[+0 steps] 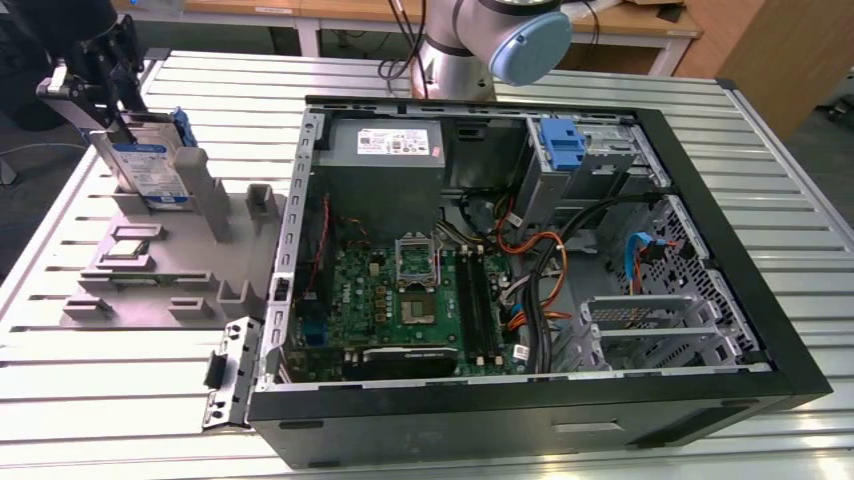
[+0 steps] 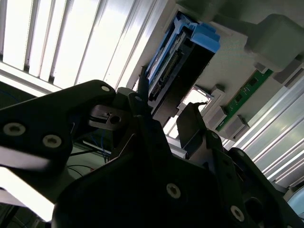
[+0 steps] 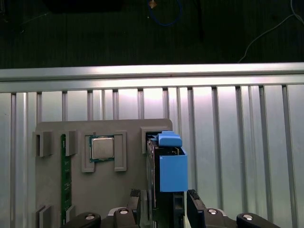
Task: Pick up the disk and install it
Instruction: 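Pick up the disk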
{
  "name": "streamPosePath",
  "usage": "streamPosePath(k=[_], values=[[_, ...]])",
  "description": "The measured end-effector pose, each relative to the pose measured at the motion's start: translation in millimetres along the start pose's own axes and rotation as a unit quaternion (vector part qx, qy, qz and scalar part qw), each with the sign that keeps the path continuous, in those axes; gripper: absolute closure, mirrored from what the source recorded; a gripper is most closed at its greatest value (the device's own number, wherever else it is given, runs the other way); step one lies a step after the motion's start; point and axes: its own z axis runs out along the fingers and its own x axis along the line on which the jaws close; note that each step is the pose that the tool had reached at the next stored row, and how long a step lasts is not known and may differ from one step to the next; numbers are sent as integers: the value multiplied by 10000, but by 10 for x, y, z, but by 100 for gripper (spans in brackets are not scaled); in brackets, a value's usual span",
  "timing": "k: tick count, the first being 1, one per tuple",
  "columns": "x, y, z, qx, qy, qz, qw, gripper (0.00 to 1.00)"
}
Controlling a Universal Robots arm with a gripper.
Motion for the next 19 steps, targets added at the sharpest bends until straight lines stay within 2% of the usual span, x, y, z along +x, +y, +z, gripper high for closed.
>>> streamPosePath(k=[9, 14, 19], values=[[-1, -17, 5, 0, 0, 0, 10000, 49], [1, -23, 40, 1, 0, 0, 10000, 49], [-7, -24, 47, 0, 0, 0, 10000, 49]])
